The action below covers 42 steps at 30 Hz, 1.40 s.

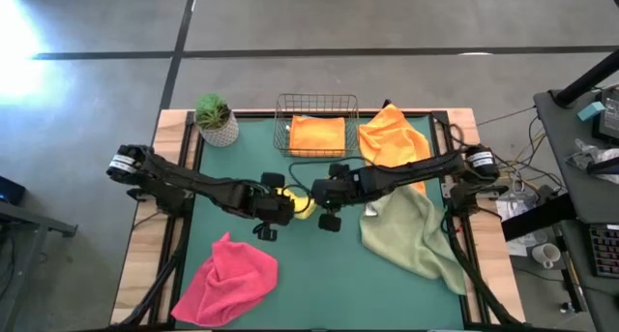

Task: Fold microfiber towels
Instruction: Put the orange microfiber cloth into the wire basket

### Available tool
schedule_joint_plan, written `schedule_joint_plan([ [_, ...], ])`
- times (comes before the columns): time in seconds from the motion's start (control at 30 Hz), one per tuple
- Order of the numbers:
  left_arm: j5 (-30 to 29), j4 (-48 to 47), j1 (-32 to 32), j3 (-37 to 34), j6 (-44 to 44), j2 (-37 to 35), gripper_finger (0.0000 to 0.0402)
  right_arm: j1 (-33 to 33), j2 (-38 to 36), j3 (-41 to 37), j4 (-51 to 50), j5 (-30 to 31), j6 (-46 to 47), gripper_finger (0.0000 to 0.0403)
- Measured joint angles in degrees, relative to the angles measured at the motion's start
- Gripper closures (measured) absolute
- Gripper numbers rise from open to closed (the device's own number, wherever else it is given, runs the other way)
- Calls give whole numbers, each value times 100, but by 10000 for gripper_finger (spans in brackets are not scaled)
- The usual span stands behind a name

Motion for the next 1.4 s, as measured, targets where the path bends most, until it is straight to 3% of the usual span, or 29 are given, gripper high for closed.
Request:
schedule_joint_plan([
  [0.17,-97,-506,163,486,358,-50,389,0,-368,175,-217,239,324,392],
  [0.33,-792,-569,276,858,894,-193,389,0,-756,237,-219,443,597,392],
  [0.47,-984,-567,424,1200,1098,-254,389,11,-1037,237,-213,774,703,392],
  [0.77,-1506,72,1038,1638,2334,-262,389,-260,-1504,240,-133,1580,452,392],
  [1.13,-1255,1184,2077,1688,3153,-186,389,-1386,-1512,242,6,1559,-908,392],
  [1.4,-949,1792,2961,1693,3168,328,389,-2554,-1394,222,620,562,-1431,392],
])
